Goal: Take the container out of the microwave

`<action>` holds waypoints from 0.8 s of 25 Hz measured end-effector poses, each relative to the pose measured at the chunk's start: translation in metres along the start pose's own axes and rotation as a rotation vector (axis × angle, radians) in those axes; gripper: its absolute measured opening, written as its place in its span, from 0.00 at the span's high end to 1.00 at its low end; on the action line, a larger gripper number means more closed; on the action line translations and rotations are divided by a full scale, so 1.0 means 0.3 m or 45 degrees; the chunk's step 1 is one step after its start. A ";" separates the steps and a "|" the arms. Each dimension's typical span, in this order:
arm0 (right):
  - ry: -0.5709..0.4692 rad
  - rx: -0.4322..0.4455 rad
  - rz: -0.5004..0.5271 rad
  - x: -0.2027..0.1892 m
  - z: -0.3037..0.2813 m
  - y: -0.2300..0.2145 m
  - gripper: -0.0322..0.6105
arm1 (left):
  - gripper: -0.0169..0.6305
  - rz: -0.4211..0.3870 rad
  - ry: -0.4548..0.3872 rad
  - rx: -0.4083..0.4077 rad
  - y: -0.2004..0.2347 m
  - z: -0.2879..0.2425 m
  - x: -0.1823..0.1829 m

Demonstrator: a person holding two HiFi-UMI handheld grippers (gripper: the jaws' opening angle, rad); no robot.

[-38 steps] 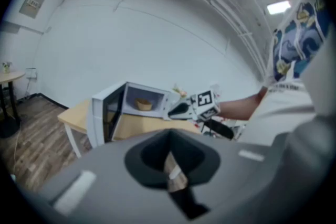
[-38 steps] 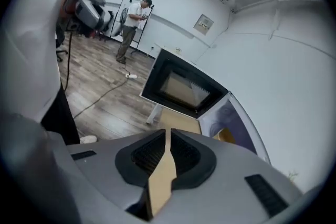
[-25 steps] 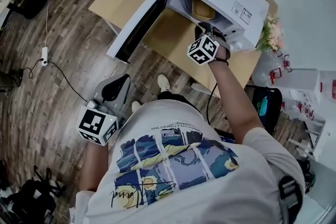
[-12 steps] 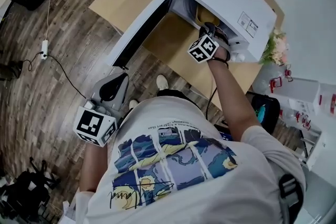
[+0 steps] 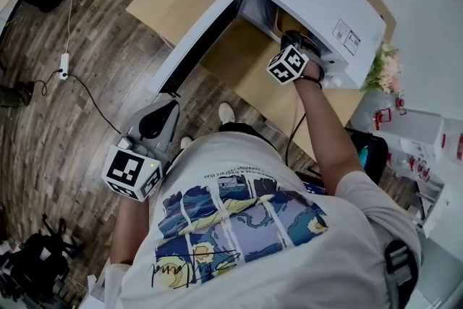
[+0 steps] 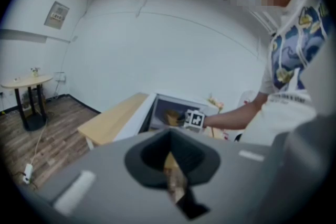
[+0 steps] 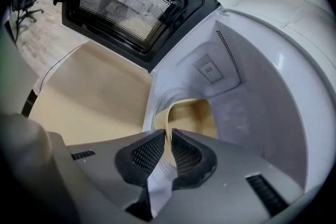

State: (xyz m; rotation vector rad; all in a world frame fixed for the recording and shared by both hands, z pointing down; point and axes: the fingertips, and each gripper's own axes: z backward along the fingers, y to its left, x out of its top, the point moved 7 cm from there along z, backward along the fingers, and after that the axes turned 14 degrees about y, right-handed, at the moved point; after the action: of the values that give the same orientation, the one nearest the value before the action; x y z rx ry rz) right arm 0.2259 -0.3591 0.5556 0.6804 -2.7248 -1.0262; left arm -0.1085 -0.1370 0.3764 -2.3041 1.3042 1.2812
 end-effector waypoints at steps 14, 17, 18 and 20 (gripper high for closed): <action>-0.055 0.037 0.025 0.014 0.089 0.027 0.93 | 0.96 -0.038 -0.001 0.005 -0.004 0.055 -0.044; -0.063 0.050 0.023 0.014 0.123 0.046 0.93 | 0.96 -0.042 -0.010 0.005 -0.004 0.075 -0.058; -0.065 0.058 0.023 0.014 0.136 0.054 0.93 | 0.96 -0.043 -0.012 0.003 -0.004 0.083 -0.064; -0.067 0.078 0.023 0.015 0.164 0.070 0.93 | 0.96 -0.048 -0.014 -0.004 -0.006 0.099 -0.075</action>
State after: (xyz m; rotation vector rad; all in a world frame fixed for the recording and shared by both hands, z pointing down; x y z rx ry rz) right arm 0.1999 -0.3184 0.5322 0.6453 -2.8130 -0.9739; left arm -0.1300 -0.1065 0.3751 -2.3087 1.2501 1.2832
